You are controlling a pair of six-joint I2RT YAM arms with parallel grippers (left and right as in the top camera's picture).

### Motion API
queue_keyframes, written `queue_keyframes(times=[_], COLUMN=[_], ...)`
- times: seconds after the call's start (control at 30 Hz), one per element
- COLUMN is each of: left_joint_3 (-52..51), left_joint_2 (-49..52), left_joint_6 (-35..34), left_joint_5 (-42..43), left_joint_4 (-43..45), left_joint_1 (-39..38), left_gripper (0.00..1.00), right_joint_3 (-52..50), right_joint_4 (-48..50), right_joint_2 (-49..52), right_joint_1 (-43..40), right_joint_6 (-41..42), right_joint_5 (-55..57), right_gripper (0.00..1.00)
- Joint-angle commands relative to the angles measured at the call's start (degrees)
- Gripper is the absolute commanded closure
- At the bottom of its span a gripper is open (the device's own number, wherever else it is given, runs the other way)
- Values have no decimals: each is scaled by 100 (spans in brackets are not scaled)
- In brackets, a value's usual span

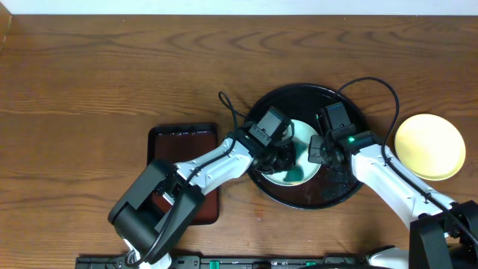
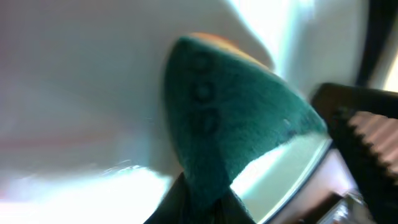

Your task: Clean dirty plates on tray and stack at the side

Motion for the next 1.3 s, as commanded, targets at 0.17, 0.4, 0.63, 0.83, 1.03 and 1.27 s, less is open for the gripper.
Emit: queue_keyframes(times=[0.17, 0.4, 0.63, 0.83, 1.03, 1.27], left_joint_3=[-81, -61, 280, 382, 380, 380], left_joint_2=[136, 131, 105, 15, 17, 17], left_joint_6=[669, 730, 730, 697, 463, 380], left_joint_5=[-1952, -3246, -3912, -3556, -3254, -3008], left_joint_4=[-1095, -1510, -2164, -2094, -2098, -2031], left_joint_1=[-81, -81, -70, -70, -76, -76], left_gripper=[92, 92, 92, 92, 92, 92], right_joint_3=[61, 61, 61, 61, 61, 59], right_joint_4=[81, -31, -87, 229, 728, 944], right_joint_2=[-11, -11, -11, -11, 17, 540], right_joint_1=[50, 50, 48, 50, 50, 50], right_joint_6=[166, 160, 142, -396, -931, -933], right_joint_5=[74, 127, 190, -275, -1215, -1528], right_gripper=[99, 99, 99, 99, 77, 70])
